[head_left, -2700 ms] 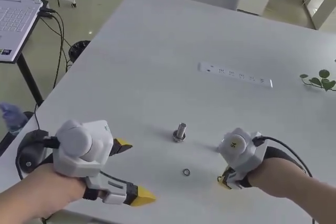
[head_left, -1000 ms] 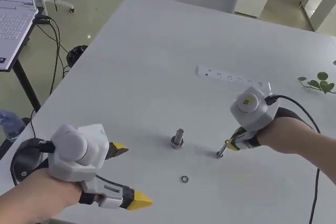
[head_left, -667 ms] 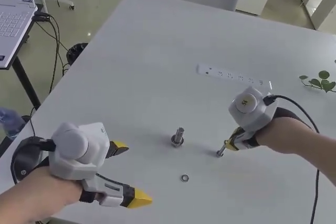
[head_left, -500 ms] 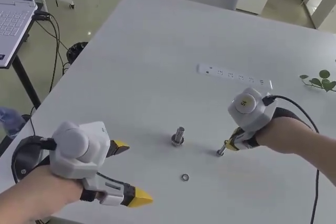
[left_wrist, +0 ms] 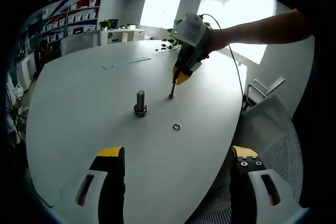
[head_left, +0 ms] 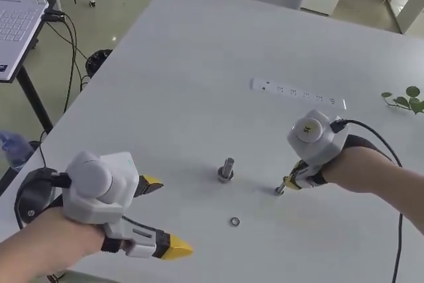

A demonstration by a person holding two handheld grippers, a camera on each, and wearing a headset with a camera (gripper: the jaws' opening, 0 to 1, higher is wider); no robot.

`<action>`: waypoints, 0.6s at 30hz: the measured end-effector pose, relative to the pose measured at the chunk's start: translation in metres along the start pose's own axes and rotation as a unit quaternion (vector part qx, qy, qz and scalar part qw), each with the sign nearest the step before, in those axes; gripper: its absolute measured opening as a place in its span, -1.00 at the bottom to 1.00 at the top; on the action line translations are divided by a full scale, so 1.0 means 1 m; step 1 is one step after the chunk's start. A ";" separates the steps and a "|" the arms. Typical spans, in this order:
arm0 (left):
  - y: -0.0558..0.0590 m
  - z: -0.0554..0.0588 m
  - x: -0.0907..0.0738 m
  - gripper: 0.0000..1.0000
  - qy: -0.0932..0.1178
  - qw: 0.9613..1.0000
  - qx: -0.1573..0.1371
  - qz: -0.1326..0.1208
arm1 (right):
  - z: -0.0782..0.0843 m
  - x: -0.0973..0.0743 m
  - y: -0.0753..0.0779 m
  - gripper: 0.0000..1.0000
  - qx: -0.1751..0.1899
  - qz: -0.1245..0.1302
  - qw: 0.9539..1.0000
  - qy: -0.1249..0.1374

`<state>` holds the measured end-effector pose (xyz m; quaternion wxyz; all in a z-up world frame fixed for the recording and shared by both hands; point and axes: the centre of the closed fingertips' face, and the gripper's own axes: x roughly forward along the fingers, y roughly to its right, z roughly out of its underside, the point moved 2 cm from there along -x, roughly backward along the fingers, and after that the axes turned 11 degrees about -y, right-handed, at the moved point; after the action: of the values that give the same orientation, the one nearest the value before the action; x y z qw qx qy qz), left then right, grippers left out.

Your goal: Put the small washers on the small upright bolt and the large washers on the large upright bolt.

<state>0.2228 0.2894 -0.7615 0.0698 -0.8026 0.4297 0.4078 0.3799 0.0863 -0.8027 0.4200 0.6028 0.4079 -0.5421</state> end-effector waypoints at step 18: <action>-0.006 0.000 0.001 0.64 -0.001 1.000 -0.003 0.001 | 0.000 0.014 -0.002 -0.76 -0.009 -0.001 1.000 -0.006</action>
<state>0.2273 0.2920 -0.7636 0.0673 -0.8018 0.4297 0.4098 0.3787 0.0878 -0.8164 0.4274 0.5953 0.4107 -0.5424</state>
